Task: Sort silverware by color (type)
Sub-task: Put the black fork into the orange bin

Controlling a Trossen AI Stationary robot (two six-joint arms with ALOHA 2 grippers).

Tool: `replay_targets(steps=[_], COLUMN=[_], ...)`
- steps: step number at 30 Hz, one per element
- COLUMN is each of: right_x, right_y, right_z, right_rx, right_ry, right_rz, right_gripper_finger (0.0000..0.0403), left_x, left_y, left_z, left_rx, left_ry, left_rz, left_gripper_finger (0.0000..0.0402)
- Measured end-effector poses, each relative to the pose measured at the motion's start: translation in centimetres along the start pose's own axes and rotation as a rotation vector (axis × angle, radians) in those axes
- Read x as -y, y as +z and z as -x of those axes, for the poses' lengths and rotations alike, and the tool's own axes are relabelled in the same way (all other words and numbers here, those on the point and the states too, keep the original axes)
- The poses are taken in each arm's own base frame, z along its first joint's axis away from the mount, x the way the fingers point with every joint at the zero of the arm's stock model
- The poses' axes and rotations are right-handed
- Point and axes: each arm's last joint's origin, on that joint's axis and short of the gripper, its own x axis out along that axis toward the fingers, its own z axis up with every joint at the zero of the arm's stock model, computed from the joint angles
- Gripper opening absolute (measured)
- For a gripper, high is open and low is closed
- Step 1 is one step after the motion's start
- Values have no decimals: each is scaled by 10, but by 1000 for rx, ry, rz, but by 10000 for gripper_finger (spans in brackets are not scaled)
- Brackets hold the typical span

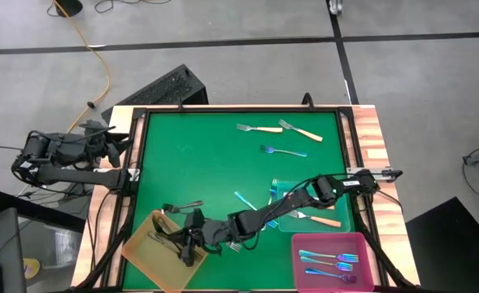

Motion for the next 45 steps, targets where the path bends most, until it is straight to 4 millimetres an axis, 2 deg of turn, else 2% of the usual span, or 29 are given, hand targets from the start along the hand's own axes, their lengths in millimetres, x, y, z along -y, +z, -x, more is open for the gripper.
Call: replay_targets(steps=[15, 31, 37, 45], right_x=[10, 36, 36, 21], right_y=[-17, -5, -9, -14], right_z=[1, -6, -7, -29], right_rx=[-129, -187, -201, -248], right_ry=[-118, -136, -114, -14], right_rz=[-72, -165, -188, -133], right_gripper_finger=[20, 20, 20, 20], left_x=[0, 0, 0, -1], left_y=[0, 0, 0, 0], left_z=[0, 0, 0, 0], left_rx=[2, 4, 8, 13], left_ry=[2, 5, 11, 17], left_rz=[0, 2, 3, 2], left_gripper_finger=[158, 158, 158, 158])
